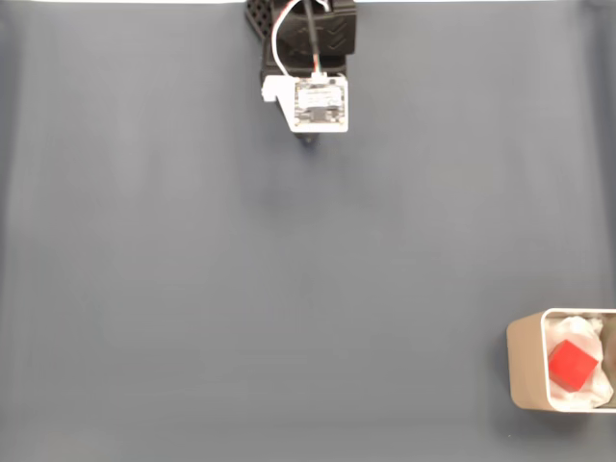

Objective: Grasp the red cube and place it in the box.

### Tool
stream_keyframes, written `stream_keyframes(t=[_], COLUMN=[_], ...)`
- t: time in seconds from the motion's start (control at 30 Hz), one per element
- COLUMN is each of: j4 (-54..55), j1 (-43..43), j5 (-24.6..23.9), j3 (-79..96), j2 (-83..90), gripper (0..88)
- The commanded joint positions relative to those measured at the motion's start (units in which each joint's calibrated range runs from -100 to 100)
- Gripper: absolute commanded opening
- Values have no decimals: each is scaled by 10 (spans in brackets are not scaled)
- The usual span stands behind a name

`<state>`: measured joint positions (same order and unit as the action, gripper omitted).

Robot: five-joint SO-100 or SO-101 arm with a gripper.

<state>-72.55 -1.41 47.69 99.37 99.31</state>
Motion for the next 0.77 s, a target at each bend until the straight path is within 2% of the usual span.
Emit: stream_keyframes(t=[0.0, 0.2, 0.73], j4=[-30, -32, -33], j1=[0, -2, 4], j5=[-4, 5, 8], j3=[5, 5, 5], j2=[7, 7, 7], gripper=[0, 31, 31])
